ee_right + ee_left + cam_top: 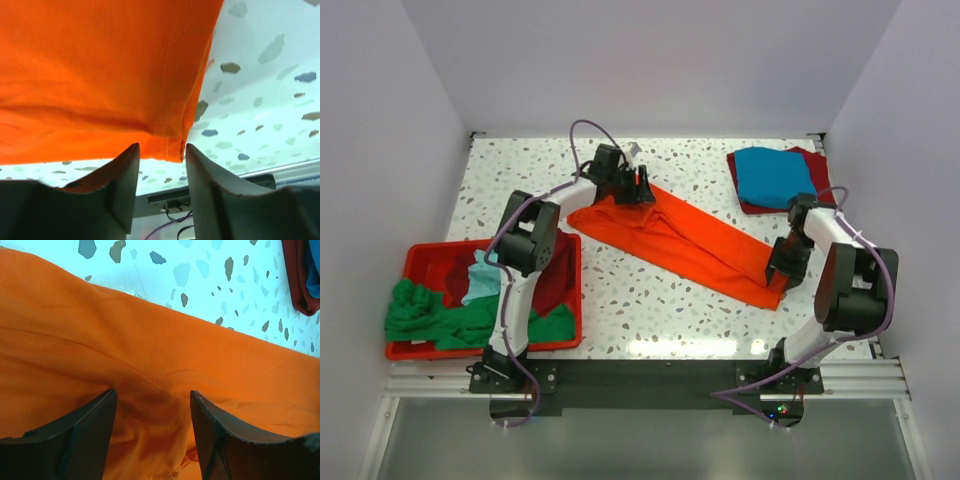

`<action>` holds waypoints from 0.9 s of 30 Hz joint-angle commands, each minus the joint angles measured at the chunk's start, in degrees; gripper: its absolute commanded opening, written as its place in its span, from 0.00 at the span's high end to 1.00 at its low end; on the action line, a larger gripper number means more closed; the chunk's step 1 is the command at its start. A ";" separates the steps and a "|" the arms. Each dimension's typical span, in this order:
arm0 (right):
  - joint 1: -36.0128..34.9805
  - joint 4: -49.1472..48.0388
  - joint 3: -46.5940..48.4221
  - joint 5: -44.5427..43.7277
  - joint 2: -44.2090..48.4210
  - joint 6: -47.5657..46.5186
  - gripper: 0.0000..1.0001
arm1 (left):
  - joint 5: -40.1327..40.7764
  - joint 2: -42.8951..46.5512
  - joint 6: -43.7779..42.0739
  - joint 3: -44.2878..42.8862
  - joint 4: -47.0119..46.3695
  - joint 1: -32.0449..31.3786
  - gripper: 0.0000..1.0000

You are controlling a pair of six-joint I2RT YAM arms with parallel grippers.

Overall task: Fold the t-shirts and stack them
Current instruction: Fold the tshirt

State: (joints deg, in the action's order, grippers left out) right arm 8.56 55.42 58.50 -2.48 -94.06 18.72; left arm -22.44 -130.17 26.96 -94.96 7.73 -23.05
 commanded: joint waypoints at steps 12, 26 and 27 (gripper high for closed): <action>-1.70 -1.27 13.74 7.22 -1.54 -0.44 0.51 | 3.36 11.42 1.16 -3.48 7.12 -0.24 0.32; -2.93 -12.44 9.09 9.08 -10.35 0.53 0.52 | 8.11 6.95 2.48 1.88 12.22 3.80 0.32; -2.93 -12.44 8.57 8.64 -10.35 0.53 0.52 | 8.20 5.73 2.74 1.79 12.22 4.06 0.32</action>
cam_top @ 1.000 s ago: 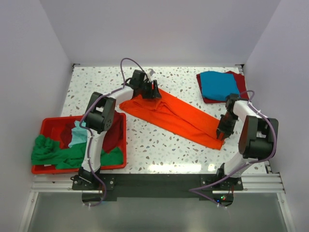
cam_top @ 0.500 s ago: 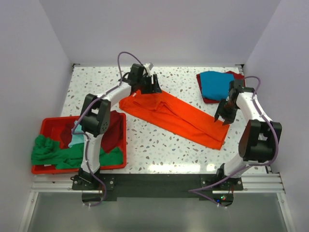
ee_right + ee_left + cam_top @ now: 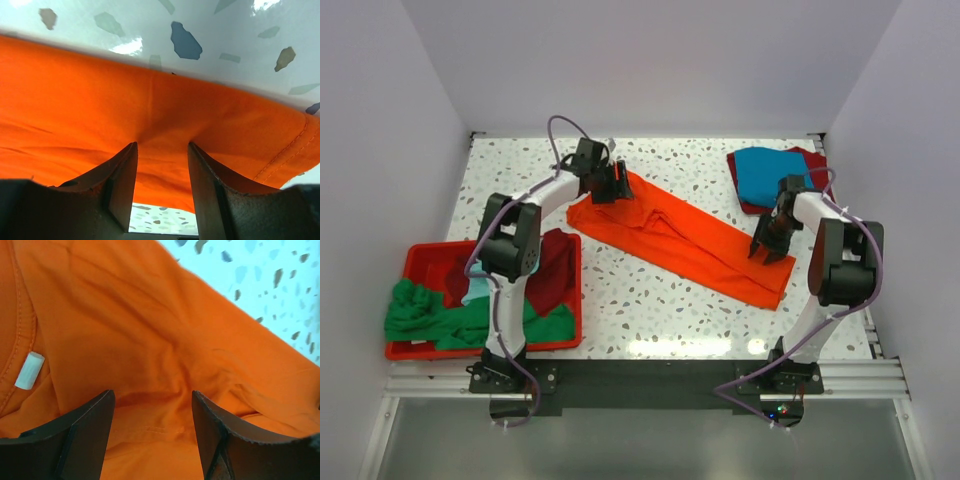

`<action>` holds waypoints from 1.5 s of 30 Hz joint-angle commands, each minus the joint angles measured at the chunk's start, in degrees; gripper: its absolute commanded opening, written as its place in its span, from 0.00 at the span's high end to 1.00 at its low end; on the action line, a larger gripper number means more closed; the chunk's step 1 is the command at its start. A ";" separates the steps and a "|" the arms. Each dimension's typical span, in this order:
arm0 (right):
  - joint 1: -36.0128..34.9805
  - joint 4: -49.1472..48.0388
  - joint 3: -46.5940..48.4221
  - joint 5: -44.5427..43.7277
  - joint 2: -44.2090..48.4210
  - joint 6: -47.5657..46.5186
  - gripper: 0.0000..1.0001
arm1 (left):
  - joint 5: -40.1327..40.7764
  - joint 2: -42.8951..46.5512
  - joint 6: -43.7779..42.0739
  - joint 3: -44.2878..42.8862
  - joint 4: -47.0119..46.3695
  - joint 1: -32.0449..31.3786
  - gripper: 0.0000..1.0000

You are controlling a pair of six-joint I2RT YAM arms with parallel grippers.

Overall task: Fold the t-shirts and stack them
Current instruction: Fold the tshirt

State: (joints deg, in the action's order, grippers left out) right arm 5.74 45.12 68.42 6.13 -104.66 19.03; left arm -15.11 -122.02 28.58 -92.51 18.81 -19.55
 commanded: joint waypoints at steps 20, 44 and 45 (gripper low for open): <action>-2.83 4.80 -10.32 -1.74 3.50 7.86 0.52 | -4.30 -25.37 -0.54 -25.42 -2.80 2.59 0.32; -11.63 7.80 -9.18 -4.46 17.30 8.31 0.50 | 3.77 -7.28 3.67 -16.13 -11.09 -2.95 0.32; -11.54 5.61 -11.10 -3.59 17.39 8.31 0.50 | 4.30 -6.57 4.29 -15.17 -9.86 -3.12 0.32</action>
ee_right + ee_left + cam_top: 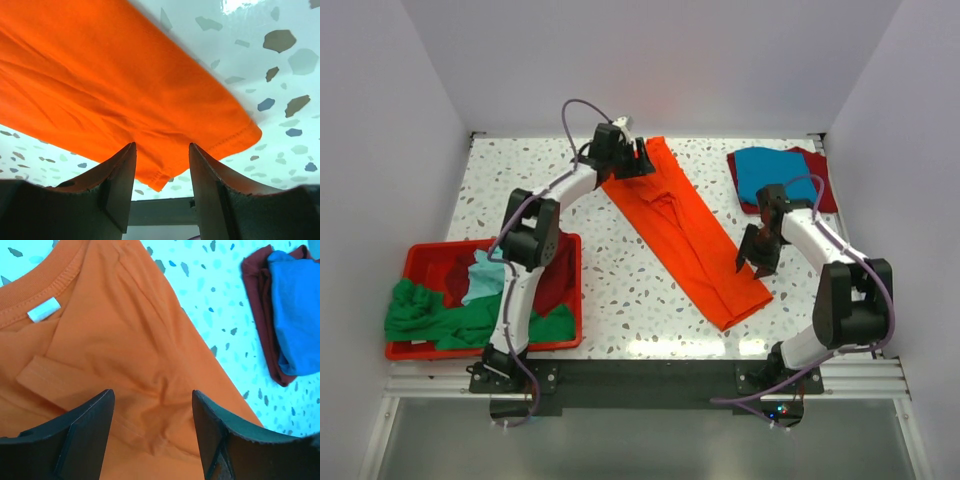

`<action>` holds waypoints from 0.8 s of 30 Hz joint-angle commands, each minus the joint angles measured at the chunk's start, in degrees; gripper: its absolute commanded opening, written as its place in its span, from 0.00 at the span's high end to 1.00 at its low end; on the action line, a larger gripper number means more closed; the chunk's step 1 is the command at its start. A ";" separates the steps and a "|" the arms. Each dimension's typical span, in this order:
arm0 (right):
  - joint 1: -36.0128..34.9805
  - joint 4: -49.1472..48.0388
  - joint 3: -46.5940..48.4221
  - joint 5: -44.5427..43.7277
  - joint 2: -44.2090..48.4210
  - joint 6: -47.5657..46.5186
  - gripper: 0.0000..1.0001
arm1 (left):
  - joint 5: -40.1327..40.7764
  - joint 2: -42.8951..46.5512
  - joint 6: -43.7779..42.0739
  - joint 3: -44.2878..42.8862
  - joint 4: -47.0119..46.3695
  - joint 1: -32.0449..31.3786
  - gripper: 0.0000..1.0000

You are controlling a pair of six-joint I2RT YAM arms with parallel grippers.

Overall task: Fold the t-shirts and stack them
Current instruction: Fold the tshirt

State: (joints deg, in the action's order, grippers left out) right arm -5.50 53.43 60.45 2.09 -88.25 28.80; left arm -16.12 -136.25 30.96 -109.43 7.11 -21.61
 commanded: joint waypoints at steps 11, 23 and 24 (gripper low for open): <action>-0.74 -10.45 -8.50 2.48 -3.51 -2.17 0.50 | 3.02 6.62 7.80 12.14 -1.32 -2.04 0.32; -6.88 -10.19 -11.66 1.95 -7.82 4.77 0.51 | 2.76 -2.00 4.64 5.98 4.31 1.39 0.32; -7.85 -10.36 -11.93 2.22 -7.82 6.43 0.51 | 2.41 -2.27 3.50 5.98 3.88 1.48 0.32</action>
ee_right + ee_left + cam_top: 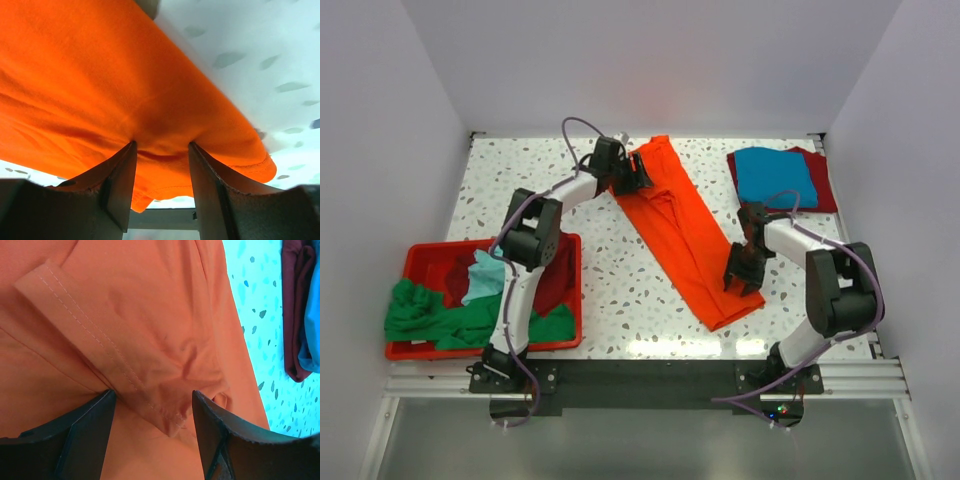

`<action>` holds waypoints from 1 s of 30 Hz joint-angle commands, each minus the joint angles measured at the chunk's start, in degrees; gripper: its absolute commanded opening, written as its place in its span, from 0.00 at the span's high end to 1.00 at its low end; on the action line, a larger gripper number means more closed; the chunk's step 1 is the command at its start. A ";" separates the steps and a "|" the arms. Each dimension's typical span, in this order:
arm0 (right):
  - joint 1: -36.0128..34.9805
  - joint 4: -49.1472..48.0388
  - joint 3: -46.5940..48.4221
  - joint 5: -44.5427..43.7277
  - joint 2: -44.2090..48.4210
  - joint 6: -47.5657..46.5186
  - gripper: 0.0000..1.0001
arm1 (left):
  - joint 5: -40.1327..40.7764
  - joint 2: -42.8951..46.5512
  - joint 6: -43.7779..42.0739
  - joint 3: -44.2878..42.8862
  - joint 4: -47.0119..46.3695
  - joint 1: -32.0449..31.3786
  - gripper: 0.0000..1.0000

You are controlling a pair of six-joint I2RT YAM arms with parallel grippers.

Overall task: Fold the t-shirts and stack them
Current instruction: Fold the tshirt

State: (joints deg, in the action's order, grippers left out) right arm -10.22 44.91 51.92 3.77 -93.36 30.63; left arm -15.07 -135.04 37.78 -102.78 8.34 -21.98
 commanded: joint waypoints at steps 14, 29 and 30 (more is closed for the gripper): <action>-27.73 -3.86 3.97 2.56 -10.43 21.13 0.51 | -1.89 -10.84 -15.19 -9.53 2.03 2.82 0.31; -37.42 12.04 22.08 -3.41 -8.09 18.50 0.48 | -6.64 -3.41 -15.46 -9.98 -5.35 1.06 0.30; -37.42 13.79 22.00 -3.59 -7.02 17.98 0.45 | -6.64 -2.08 -15.37 -9.02 -5.35 0.36 0.30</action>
State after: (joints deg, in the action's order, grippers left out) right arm -47.79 51.77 71.44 3.84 -106.32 50.04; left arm -21.67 -143.22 23.29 -113.80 3.97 -20.69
